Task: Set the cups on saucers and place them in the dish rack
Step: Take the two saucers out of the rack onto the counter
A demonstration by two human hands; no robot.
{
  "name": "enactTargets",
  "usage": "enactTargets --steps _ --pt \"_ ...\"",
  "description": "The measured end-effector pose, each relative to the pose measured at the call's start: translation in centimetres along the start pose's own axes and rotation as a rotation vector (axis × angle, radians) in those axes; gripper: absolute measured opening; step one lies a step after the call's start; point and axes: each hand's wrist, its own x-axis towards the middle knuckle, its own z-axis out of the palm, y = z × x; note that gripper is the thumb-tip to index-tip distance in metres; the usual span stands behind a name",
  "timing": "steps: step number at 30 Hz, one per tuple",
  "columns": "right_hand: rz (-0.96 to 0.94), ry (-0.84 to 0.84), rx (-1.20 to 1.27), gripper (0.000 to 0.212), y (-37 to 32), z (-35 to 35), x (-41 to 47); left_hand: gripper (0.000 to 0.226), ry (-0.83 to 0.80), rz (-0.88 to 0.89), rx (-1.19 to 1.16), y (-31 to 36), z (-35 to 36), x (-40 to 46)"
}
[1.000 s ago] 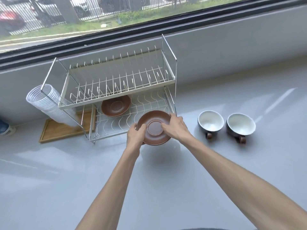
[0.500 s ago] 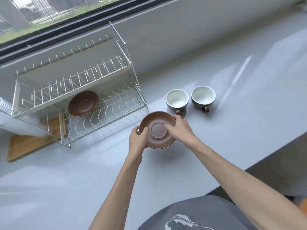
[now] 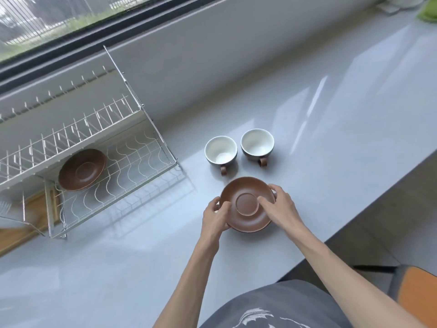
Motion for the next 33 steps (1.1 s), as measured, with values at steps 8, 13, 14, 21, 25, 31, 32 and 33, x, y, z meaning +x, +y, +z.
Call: enactTargets --steps 8,13,14,21,25,31,32,33 --pt "0.031 0.015 -0.014 0.064 1.5 -2.6 2.5 0.055 -0.037 -0.029 0.006 0.2 3.5 0.9" --pt "0.033 0.007 -0.019 0.066 1.9 -3.4 3.7 0.044 -0.034 -0.044 0.015 -0.1 4.6 1.6" --pt "0.032 0.005 -0.027 0.064 1.9 -3.5 3.8 0.045 -0.032 -0.042 0.024 -0.1 4.7 1.8" --pt "0.032 -0.003 -0.043 0.062 1.9 -3.6 4.3 0.054 -0.028 -0.053 0.022 0.0 5.1 2.0" --pt "0.032 0.002 -0.056 0.062 1.8 -3.5 4.2 0.053 -0.027 -0.037 0.055 -0.2 5.1 2.0" --pt "-0.011 -0.014 -0.166 0.066 1.5 -3.1 3.7 0.065 -0.045 0.033 0.237 -1.1 4.2 1.9" --pt "-0.028 -0.021 -0.200 0.066 1.4 -3.0 3.6 0.064 -0.048 0.035 0.268 -1.1 4.0 1.7" --pt "-0.047 -0.026 -0.242 0.066 1.2 -2.9 3.3 0.061 -0.053 0.041 0.307 -1.1 3.8 1.6"
